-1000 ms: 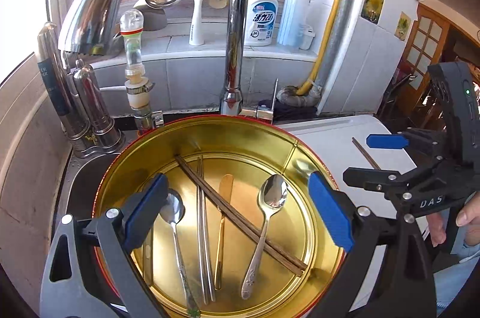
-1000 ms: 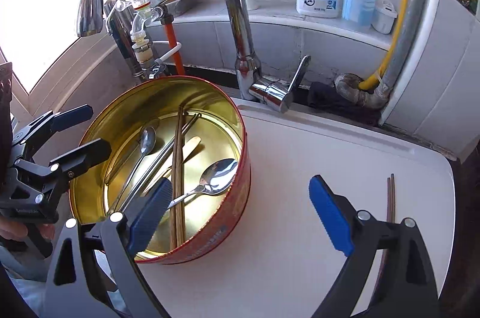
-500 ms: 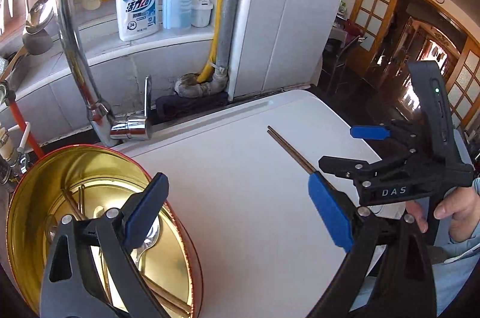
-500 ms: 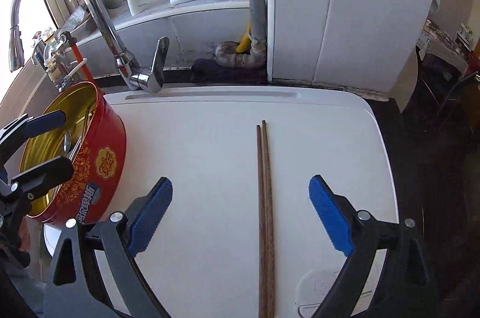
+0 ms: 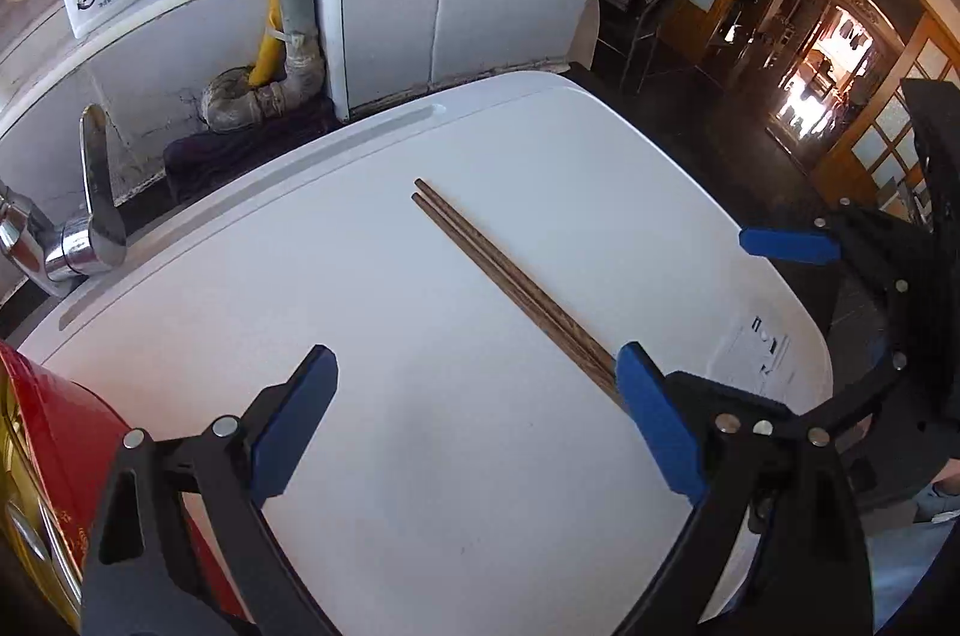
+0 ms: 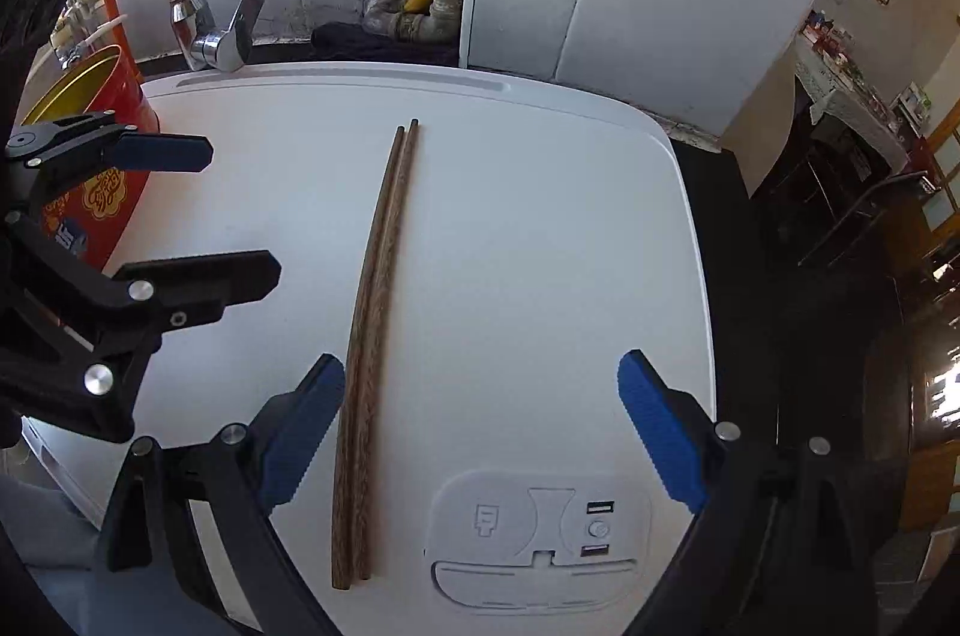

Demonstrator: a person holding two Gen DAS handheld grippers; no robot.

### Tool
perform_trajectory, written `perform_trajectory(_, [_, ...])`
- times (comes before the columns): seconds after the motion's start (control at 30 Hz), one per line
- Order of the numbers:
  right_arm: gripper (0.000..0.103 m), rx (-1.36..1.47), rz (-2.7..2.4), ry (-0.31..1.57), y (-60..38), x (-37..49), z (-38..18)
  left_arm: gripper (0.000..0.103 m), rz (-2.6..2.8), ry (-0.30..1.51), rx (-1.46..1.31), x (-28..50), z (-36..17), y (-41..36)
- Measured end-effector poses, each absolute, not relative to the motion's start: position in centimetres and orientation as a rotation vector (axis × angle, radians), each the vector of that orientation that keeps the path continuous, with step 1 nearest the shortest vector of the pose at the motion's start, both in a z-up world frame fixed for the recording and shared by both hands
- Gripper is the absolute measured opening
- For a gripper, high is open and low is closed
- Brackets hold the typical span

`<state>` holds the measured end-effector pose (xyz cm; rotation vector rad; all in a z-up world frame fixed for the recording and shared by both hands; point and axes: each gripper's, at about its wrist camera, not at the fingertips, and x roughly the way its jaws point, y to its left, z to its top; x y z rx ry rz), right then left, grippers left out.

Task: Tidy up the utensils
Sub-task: 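Lower and grasp one wooden chopstick with the left tool while the right tool grasps the other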

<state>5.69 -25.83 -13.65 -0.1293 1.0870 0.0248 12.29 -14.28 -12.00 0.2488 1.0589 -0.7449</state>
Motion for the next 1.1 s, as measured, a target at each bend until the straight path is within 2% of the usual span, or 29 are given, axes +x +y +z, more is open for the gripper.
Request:
perform_trajectory(0.37, [0.093, -0.145, 0.053, 1.103, -26.2, 4.6, -15.3, 0.091, -0.714, 1.099, 0.335, 12.2, -14.2, -16.4])
perform_trajectory(1.1, [0.093, -0.157, 0.074, 1.111, -26.1, 5.2, -15.9, 0.091, -0.684, 1.115, 0.346, 12.8, -15.2, -16.8])
